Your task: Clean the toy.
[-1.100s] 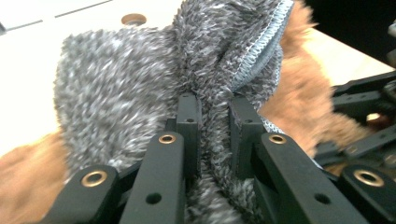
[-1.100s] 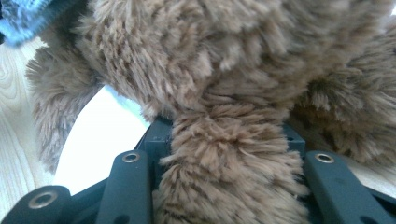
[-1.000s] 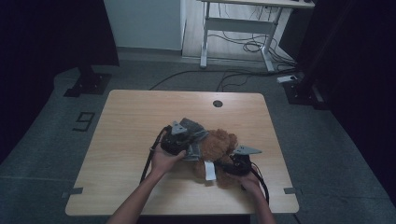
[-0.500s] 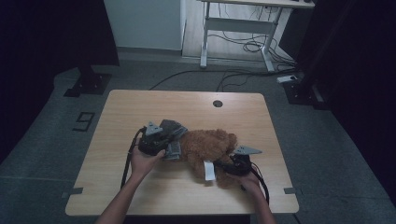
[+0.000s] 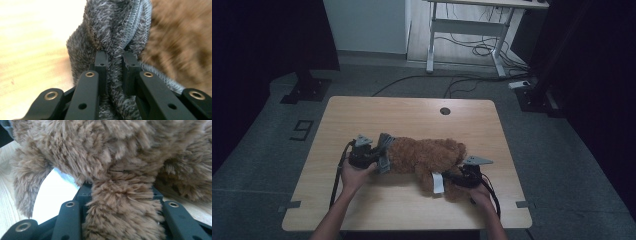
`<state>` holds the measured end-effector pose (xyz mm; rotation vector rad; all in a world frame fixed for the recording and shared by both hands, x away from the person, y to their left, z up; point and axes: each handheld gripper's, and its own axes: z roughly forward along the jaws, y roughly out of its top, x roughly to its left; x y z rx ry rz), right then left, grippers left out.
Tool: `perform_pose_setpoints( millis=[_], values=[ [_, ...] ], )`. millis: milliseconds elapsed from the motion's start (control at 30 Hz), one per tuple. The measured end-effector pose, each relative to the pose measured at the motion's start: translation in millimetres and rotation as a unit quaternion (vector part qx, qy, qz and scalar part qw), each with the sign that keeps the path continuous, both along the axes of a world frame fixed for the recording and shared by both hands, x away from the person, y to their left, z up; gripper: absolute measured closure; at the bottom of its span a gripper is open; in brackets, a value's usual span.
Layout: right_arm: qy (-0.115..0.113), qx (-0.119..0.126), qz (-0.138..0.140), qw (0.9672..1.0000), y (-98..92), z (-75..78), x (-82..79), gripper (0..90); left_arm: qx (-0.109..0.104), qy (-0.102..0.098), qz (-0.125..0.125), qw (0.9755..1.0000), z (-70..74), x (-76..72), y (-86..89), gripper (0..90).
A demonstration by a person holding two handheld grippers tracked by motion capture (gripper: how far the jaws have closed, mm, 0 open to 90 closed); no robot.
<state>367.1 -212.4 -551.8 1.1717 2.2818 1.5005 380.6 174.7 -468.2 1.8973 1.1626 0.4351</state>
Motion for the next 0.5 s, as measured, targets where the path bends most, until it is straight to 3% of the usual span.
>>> perform_pose_setpoints(
  millis=[200, 267, 500],
  values=[
    [-0.001, 0.000, 0.000, 1.0000, 0.4, 0.1, -0.2, 54.0, -0.022, -0.030, -0.040, 0.9985, 32.0, -9.1, -29.2, 77.2],
    [-0.001, 0.000, 0.000, 1.0000, 0.3, 0.1, -0.2, 54.1, -0.015, -0.038, -0.062, 0.9972, 37.0, -12.3, -47.5, 77.2],
    [0.000, 0.000, 0.001, 1.0000, 0.0, 0.1, -0.2, 54.0, -0.018, -0.024, -0.144, 0.9892, 37.8, -10.8, -124.0, 77.2]
  ],
)
